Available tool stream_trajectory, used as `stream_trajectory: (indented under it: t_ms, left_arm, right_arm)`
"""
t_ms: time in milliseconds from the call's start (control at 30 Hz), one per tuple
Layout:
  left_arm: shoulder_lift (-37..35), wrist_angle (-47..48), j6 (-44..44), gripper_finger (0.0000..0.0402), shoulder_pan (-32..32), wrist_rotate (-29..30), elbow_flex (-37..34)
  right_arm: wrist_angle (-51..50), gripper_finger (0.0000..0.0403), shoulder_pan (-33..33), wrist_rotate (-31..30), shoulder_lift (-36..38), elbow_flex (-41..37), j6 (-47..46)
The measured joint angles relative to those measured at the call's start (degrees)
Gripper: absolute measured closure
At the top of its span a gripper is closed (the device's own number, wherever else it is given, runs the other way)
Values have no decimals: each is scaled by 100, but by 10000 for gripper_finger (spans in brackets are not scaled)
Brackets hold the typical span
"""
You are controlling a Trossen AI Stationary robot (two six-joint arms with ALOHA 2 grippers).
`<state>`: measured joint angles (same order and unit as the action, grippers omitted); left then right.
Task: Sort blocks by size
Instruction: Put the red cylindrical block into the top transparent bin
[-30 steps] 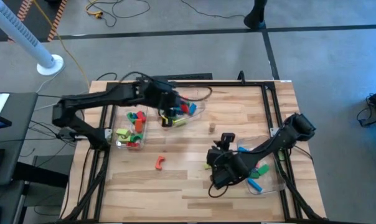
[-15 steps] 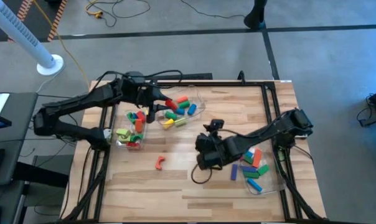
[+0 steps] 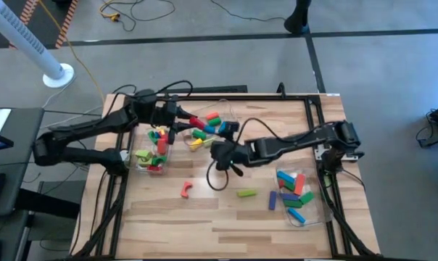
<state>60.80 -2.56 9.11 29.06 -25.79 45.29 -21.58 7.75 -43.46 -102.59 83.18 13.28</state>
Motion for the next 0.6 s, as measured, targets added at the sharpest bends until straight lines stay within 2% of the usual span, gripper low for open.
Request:
stream_trajectory:
  t_ms: [233,367,500,600]
  left_arm:
    - [4,-918,-243,276,183,-278,-449]
    - [4,-1509,-390,276,262,-295,-706]
    - [3,-1538,-369,276,317,-297,-733]
    - [4,-1518,-324,276,317,-272,-733]
  right_arm:
    - [788,169,-428,706,0,0,438]
    - [1046,176,-625,876,0,0,493]
    - [1246,177,-788,1033,0,0,435]
    - [1273,167,-910,1419,0,0,329]
